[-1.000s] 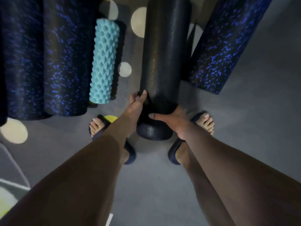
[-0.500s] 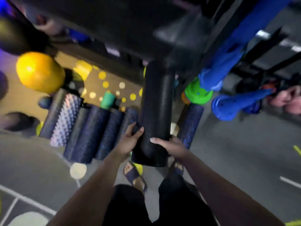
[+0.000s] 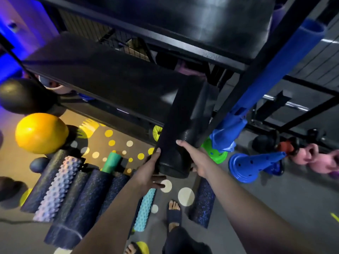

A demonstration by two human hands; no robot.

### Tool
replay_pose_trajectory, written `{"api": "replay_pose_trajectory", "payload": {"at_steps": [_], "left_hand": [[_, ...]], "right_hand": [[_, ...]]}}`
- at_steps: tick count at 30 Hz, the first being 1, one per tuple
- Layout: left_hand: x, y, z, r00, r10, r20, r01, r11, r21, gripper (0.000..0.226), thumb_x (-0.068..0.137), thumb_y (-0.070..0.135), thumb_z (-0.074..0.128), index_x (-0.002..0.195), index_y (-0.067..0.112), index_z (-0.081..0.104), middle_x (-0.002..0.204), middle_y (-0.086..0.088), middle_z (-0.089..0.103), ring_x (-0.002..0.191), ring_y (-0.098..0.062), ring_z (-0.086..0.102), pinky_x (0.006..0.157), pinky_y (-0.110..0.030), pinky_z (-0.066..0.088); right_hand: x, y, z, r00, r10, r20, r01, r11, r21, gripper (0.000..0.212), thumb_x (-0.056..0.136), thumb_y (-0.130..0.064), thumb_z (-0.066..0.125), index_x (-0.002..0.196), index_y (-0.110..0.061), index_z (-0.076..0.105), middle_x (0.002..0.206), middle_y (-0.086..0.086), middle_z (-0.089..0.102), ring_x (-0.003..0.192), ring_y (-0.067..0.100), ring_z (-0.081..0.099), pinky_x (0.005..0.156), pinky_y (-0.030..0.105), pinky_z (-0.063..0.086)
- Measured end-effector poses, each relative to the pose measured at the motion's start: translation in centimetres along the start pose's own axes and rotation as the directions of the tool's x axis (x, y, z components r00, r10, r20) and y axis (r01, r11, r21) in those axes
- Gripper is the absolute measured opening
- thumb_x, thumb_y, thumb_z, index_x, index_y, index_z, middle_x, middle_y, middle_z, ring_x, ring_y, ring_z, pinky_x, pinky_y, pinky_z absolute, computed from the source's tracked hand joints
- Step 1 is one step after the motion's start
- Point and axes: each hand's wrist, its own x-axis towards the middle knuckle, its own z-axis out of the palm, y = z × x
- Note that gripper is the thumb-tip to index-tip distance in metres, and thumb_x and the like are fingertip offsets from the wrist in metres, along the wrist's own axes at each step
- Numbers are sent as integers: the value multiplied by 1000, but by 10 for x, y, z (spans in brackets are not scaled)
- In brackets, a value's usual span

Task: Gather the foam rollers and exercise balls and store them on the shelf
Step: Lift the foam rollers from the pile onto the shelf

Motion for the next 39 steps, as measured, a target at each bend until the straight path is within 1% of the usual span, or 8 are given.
{"api": "replay_pose_trajectory", "payload": {"at_steps": [4, 10, 19, 24, 29, 33, 36, 39], "left_hand": [[78, 34, 40, 996, 71, -48, -76, 990, -118, 57, 80, 70, 67, 124, 33, 61, 116, -6, 72, 103, -32, 70, 84, -50, 59], [215, 81, 88, 967, 223, -119, -240, 958, -155, 54, 76, 58, 81, 122, 34, 63, 108, 0, 77, 96, -24, 75, 84, -42, 63], [286, 73, 134, 835, 549, -16, -434, 677, 594, 50, 97, 20, 51, 138, 48, 54, 120, 6, 69, 112, -19, 65, 97, -27, 49], [277, 61, 122, 893, 440, 89, -415, 733, 539, 68, 88, 12, 47, 143, 53, 48, 117, -3, 73, 67, -11, 61, 71, -22, 48], [251, 18, 106, 894, 446, 52, -421, 792, 443, 59, 92, 4, 56, 145, 29, 52, 135, 1, 64, 123, -18, 62, 106, -35, 50], [228, -57, 83, 916, 401, -35, -355, 845, 400, 47, 93, 8, 57, 133, 34, 59, 117, -17, 69, 93, -35, 66, 83, -40, 55], [224, -116, 71, 955, 296, -6, -273, 888, 371, 43, 101, 0, 52, 139, 21, 53, 107, -7, 63, 88, -23, 57, 64, -16, 49], [247, -174, 75, 991, 128, -37, -108, 934, 342, 42, 99, 3, 55, 135, 27, 55, 90, 1, 63, 82, -23, 56, 53, -19, 43]], "right_hand": [[91, -30, -7, 996, -72, -59, 75, 995, 63, 56, 64, -54, 89, 105, -25, 66, 93, -12, 71, 84, 5, 64, 77, 31, 53], [237, -55, -19, 933, -218, -288, 245, 968, 61, 74, 62, -66, 78, 119, -21, 64, 108, -4, 73, 99, 16, 69, 97, 36, 55], [308, -13, -24, 917, -302, -262, 166, 884, -437, 59, 99, -16, 52, 155, -12, 32, 147, 18, 52, 134, 34, 50, 105, 32, 39], [297, 2, -43, 941, -236, -242, 105, 885, -454, 52, 102, -17, 49, 151, -9, 38, 145, 18, 54, 134, 35, 52, 106, 32, 39], [261, 58, -53, 899, -292, -327, 160, 913, -374, 33, 98, -12, 50, 128, -10, 61, 124, 16, 67, 119, 36, 60, 98, 36, 44], [226, 132, -63, 914, -193, -356, 71, 941, -331, 34, 100, -14, 52, 132, -5, 58, 125, 24, 65, 122, 40, 58, 97, 38, 42], [222, 202, -76, 940, -77, -332, -38, 945, -325, 37, 92, -31, 50, 121, -10, 60, 115, 17, 68, 111, 37, 64, 81, 33, 43], [228, 274, -95, 918, 86, -386, -210, 933, -291, 35, 94, -30, 54, 121, -8, 58, 118, 21, 67, 111, 40, 63, 90, 38, 48]]}}
